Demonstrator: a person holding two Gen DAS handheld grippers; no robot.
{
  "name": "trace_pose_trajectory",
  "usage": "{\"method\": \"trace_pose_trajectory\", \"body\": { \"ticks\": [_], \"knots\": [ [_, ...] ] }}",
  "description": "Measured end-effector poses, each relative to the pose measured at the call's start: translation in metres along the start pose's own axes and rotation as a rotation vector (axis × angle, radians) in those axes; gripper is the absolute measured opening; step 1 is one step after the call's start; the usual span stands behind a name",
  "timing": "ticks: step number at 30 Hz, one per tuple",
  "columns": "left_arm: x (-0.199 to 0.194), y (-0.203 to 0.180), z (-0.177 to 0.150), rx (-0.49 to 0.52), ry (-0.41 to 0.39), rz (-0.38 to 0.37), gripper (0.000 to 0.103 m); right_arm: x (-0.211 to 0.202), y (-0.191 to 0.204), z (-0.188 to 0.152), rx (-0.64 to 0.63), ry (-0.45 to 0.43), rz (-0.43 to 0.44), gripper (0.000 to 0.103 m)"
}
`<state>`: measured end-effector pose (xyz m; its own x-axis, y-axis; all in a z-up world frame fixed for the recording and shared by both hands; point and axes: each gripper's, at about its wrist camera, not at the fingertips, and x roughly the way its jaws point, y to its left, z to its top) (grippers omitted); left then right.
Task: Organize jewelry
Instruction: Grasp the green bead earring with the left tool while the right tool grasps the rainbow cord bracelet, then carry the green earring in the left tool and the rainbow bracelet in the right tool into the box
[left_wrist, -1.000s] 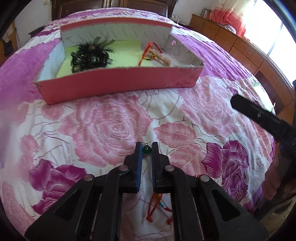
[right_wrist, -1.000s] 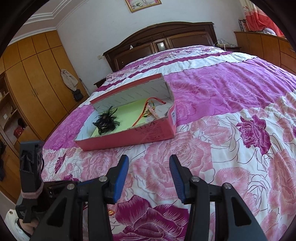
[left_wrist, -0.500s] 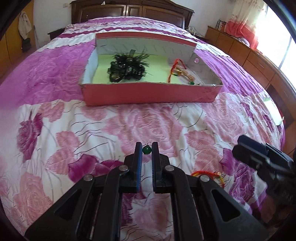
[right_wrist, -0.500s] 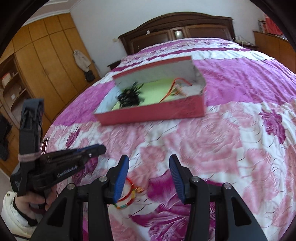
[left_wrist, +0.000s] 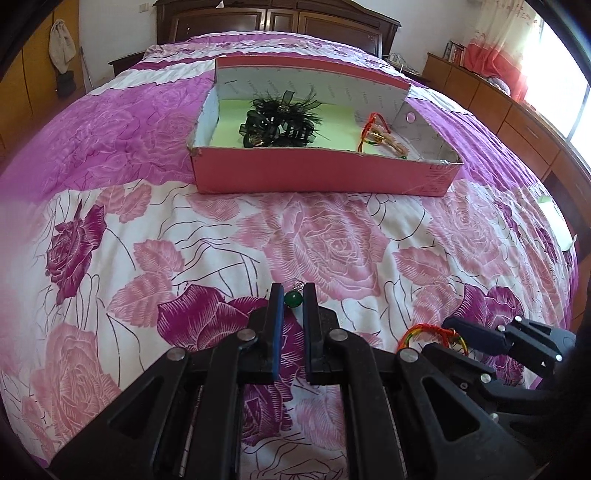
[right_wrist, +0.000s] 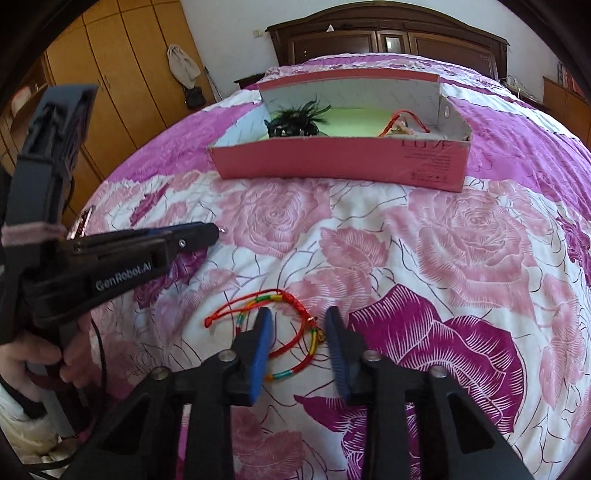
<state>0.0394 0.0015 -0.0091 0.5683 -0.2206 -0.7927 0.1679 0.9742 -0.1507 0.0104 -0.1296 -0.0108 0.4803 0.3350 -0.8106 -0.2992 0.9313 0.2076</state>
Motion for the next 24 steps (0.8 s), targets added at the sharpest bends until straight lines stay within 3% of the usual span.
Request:
{"method": "trace_pose_trajectory", "body": {
  "ticks": [3, 6, 24],
  "knots": [
    [0.0, 0.001, -0.001, -0.002, 0.001, 0.0, 0.001, 0.002, 0.001, -0.002, -0.013, 0.004, -0.013, 0.013],
    [0.001, 0.001, 0.0, -0.002, 0.002, 0.0, 0.001, 0.001, 0.0, -0.002, -0.012, -0.008, -0.01, 0.009],
    [-0.013, 0.0, 0.008, -0.025, -0.055, -0.033, 0.001, -0.04, -0.015, 0.013, 0.014, -0.183, -0.051, 0.008]
  ]
}}
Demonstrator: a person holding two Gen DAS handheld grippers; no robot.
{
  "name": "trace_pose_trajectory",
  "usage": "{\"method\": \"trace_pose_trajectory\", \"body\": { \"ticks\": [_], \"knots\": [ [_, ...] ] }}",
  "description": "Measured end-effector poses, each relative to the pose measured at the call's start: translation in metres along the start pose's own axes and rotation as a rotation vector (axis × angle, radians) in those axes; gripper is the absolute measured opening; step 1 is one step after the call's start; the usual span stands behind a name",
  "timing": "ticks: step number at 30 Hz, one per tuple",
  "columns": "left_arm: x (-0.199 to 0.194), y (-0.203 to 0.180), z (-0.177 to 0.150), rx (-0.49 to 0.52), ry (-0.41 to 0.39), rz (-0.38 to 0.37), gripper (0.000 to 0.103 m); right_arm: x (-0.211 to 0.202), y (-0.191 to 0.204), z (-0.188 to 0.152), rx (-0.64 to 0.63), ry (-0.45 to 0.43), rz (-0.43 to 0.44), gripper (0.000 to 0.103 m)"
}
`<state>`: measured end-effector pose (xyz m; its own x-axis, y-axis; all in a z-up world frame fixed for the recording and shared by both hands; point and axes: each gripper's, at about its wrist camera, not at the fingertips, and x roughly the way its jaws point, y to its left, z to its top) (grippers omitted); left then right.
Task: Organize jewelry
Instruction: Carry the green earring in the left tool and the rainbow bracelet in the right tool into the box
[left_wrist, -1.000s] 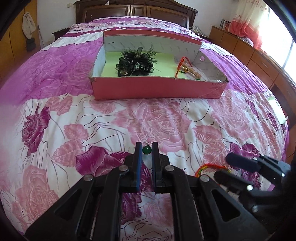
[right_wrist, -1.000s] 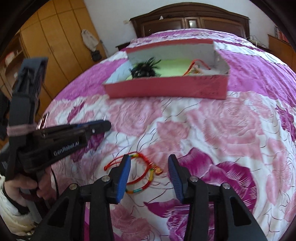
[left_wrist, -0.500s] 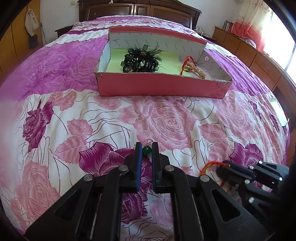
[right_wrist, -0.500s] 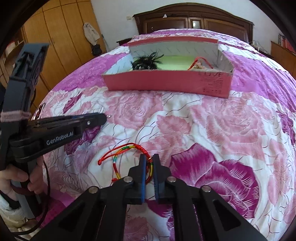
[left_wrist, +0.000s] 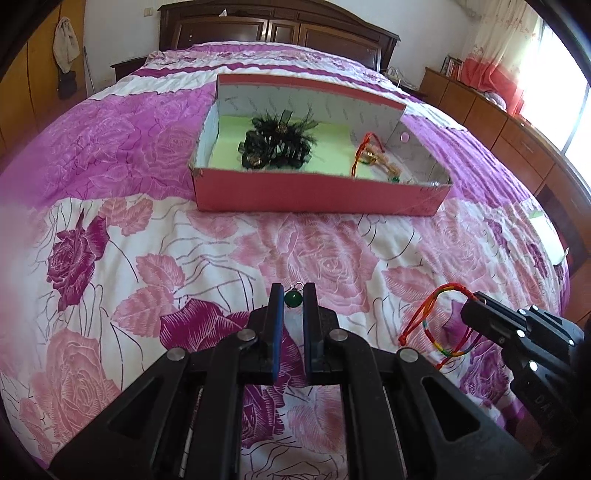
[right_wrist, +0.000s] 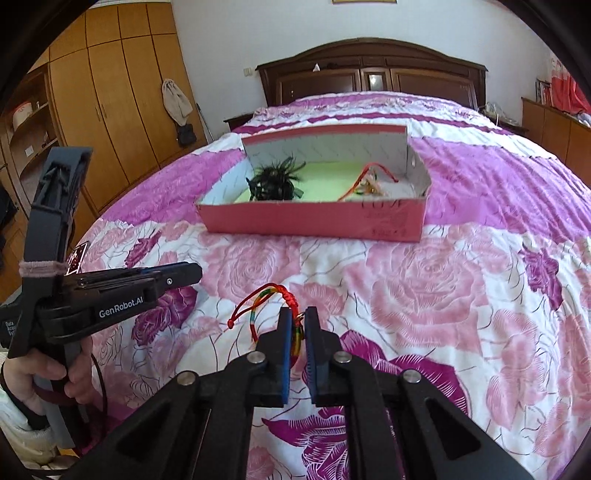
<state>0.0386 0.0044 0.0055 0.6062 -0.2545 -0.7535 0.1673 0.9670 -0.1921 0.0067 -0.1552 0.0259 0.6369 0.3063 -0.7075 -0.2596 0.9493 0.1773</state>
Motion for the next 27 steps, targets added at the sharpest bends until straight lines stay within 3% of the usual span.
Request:
{"method": "trace_pose_trajectory", "body": {
  "ticks": [18, 27],
  "knots": [
    [-0.022, -0.001, 0.031, -0.017, -0.107, -0.034, 0.001, -0.017, -0.005, 0.033, -0.003, -0.126, -0.026, 0.008],
    [-0.033, -0.006, 0.046, 0.001, -0.202, -0.032, 0.001, -0.014, -0.011, 0.049, -0.011, -0.181, -0.029, 0.008]
  ]
}}
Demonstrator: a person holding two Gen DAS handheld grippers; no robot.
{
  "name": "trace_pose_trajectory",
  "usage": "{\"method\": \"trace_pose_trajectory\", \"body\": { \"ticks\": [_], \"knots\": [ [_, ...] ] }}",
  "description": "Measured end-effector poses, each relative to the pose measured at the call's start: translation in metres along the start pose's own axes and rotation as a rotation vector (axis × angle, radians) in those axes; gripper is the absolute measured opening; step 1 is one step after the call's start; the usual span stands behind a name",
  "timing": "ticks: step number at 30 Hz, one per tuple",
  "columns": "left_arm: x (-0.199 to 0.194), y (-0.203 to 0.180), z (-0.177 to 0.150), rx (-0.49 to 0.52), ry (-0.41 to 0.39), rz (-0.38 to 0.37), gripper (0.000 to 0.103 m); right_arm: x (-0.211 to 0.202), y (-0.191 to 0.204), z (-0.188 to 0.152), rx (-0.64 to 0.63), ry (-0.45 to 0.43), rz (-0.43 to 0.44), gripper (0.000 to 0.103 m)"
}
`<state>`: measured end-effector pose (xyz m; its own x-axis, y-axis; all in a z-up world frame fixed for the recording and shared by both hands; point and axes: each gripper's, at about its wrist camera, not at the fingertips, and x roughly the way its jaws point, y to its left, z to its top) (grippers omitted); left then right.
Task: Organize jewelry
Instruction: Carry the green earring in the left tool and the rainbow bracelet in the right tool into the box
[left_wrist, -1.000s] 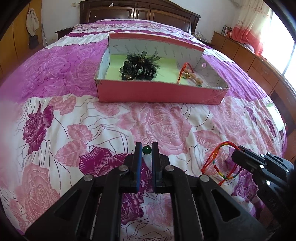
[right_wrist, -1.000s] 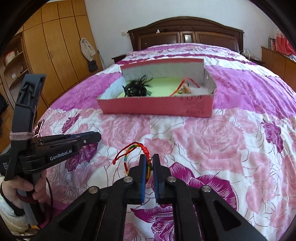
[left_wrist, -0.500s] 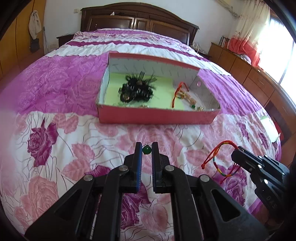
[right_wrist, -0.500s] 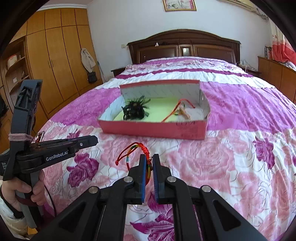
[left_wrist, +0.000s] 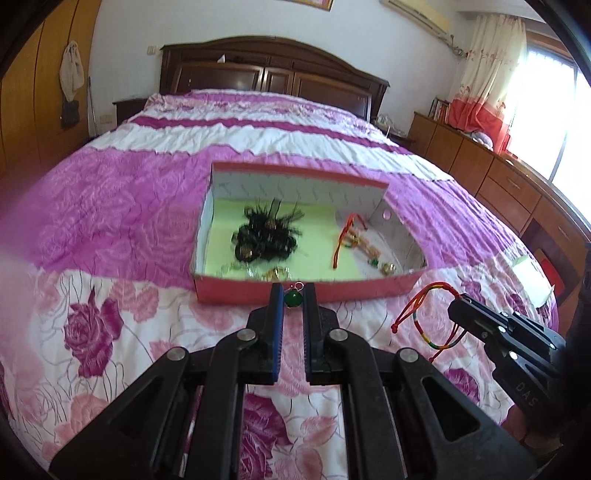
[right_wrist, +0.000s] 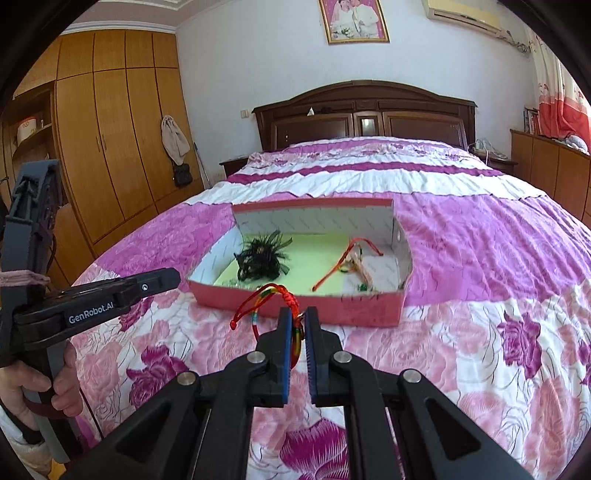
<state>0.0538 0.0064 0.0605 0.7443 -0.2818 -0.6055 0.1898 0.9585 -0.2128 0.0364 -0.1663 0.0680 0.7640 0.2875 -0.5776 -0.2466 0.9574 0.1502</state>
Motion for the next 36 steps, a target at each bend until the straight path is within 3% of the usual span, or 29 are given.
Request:
{"method": "trace_pose_trajectory", "body": {
  "ticks": [36],
  "knots": [
    [0.031, -0.004, 0.036, 0.014, -0.193, 0.043, 0.001, 0.026, -0.009, 0.041, -0.033, -0.172, -0.036, 0.008]
  ]
}}
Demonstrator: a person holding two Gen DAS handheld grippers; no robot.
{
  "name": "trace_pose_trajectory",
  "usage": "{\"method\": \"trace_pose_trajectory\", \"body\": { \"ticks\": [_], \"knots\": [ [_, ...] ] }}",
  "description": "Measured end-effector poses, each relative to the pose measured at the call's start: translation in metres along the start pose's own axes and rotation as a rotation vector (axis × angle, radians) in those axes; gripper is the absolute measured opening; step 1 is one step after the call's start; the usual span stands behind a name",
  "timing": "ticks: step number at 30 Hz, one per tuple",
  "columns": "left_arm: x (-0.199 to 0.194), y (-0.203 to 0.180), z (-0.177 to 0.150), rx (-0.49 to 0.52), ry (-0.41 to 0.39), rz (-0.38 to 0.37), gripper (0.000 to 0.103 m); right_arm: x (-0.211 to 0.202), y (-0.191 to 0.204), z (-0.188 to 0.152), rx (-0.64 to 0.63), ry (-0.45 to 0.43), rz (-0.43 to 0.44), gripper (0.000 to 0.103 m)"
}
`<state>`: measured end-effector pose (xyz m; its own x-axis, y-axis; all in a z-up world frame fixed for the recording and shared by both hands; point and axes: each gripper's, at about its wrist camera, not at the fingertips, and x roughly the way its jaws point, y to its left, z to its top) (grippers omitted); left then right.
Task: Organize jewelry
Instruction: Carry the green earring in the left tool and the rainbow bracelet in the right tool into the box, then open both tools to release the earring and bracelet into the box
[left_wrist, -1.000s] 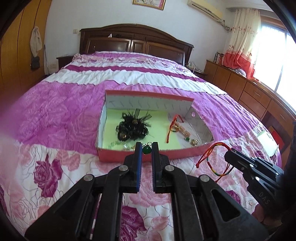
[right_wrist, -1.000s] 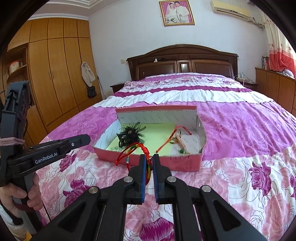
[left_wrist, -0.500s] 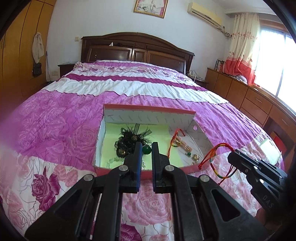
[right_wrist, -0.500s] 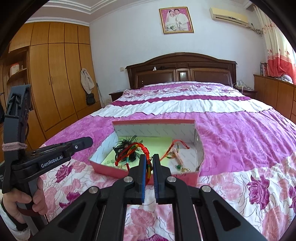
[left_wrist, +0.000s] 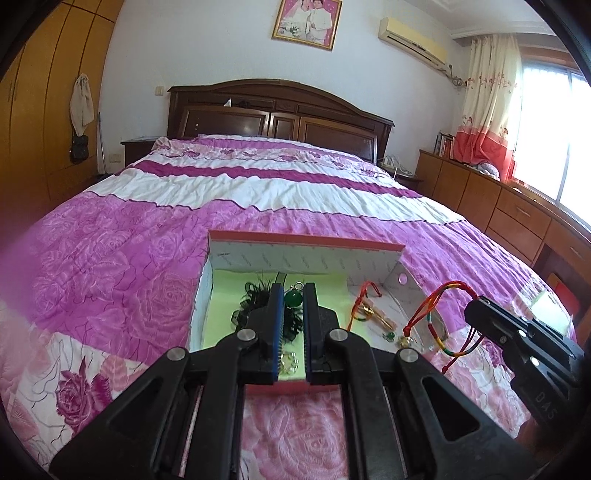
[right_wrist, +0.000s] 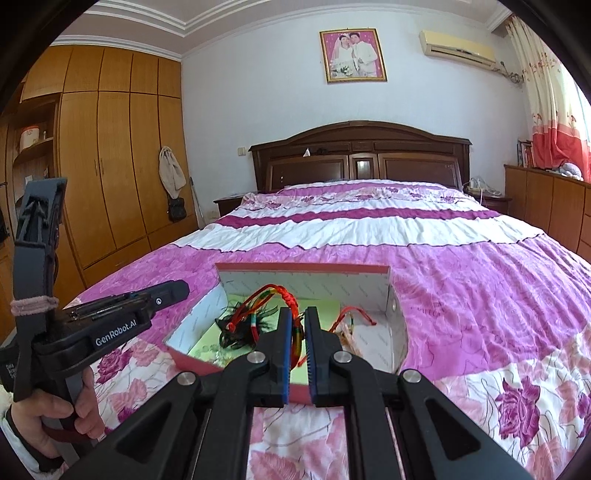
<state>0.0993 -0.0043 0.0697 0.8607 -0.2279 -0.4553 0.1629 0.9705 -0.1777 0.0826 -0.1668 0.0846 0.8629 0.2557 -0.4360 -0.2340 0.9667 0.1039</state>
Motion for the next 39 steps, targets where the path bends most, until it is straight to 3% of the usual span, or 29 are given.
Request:
{"method": "trace_pose_trajectory", "body": {
  "ticks": [8, 26, 29, 33, 35, 39],
  "knots": [
    [0.026, 0.0, -0.003, 0.016, -0.016, 0.028, 0.001, 0.03, -0.007, 0.0, 0.004, 0.004, -0.027, 0.008],
    [0.08, 0.004, -0.027, -0.016, 0.195, 0.054, 0.002, 0.091, -0.036, -0.026, 0.09, 0.216, -0.066, 0.008],
    [0.084, 0.006, -0.029, -0.02, 0.226, 0.066, 0.007, 0.095, -0.038, -0.029, 0.097, 0.242, -0.065, 0.01],
    [0.085, 0.007, -0.03, -0.022, 0.247, 0.084, 0.029, 0.097, -0.037, -0.03, 0.098, 0.261, -0.067, 0.026],
    [0.082, 0.006, -0.03, -0.016, 0.24, 0.088, 0.031, 0.094, -0.036, -0.029, 0.099, 0.256, -0.062, 0.032],
    [0.073, 0.004, -0.029, -0.006, 0.229, 0.091, 0.035, 0.087, -0.035, -0.027, 0.107, 0.245, -0.062, 0.034]
  ]
}}
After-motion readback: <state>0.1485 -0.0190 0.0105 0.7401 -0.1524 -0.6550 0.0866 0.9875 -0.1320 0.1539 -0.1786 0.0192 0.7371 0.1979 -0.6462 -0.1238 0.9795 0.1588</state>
